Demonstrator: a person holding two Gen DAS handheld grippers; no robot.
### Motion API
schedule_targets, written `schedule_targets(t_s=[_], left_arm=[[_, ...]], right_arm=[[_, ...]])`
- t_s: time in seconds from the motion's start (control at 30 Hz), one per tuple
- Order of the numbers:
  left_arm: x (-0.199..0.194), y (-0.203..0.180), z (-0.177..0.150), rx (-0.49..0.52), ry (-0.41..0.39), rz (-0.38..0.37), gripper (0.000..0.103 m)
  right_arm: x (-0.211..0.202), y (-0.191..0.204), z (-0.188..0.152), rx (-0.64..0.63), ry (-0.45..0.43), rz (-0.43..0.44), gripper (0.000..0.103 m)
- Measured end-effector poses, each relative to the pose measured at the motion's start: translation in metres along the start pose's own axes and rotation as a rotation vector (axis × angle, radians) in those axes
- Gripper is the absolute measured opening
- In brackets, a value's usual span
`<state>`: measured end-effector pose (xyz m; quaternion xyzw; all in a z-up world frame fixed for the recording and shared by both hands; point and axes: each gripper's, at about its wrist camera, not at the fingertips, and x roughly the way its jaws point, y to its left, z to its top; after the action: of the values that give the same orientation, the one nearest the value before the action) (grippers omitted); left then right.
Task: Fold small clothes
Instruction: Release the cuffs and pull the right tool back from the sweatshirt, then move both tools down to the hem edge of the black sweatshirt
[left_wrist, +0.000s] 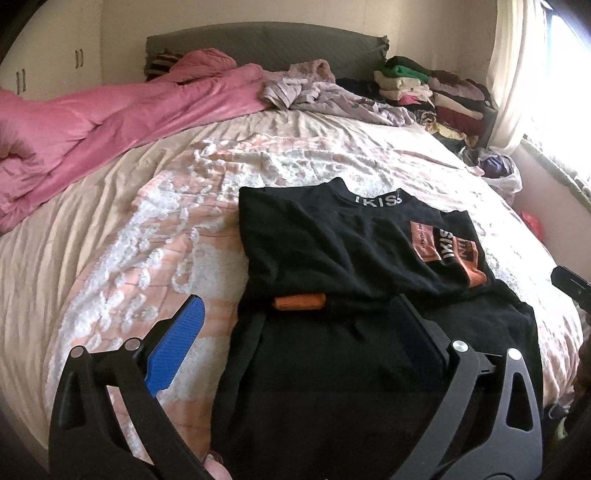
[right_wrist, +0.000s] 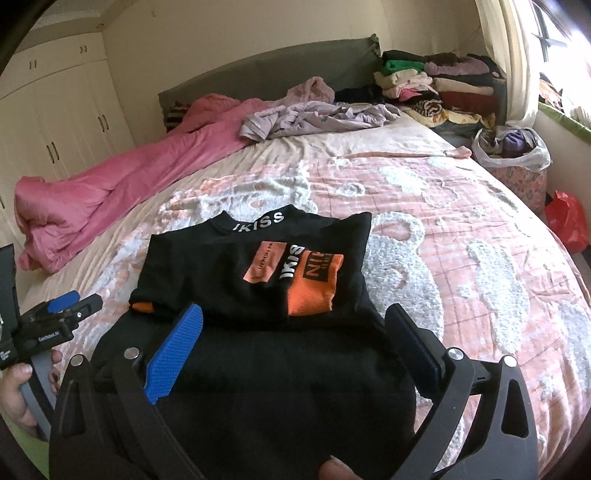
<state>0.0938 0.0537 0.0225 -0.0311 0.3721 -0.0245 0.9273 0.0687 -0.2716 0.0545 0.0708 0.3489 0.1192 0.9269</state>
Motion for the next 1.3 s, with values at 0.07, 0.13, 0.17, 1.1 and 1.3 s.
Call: schedule_targets(t_s=[0.07,0.13,0.17,1.1,1.3], left_arm=[[-0.004,0.002,-0.002,0.004,-0.002,0.002,0.094],[-0.008,0.004,-0.005,0.012,-0.004,0.014,0.094],[-0.010,0.005,-0.007,0.013,-0.005,0.015,0.094],[-0.034,0.031,-0.062,0.024,0.077,0.036,0.094],[-0.034,0.040,-0.084,0.020,0.122,0.035,0.094]], right_arm=[[-0.004,0.000,-0.001,-0.003,-0.001,0.001,0.099],[-0.008,0.001,-0.003,-0.009,0.000,-0.001,0.099],[-0.010,0.001,-0.004,-0.011,0.001,-0.002,0.099],[-0.035,-0.012,-0.056,-0.019,0.087,-0.015,0.099],[-0.040,-0.016,-0.067,-0.020,0.104,-0.024,0.099]])
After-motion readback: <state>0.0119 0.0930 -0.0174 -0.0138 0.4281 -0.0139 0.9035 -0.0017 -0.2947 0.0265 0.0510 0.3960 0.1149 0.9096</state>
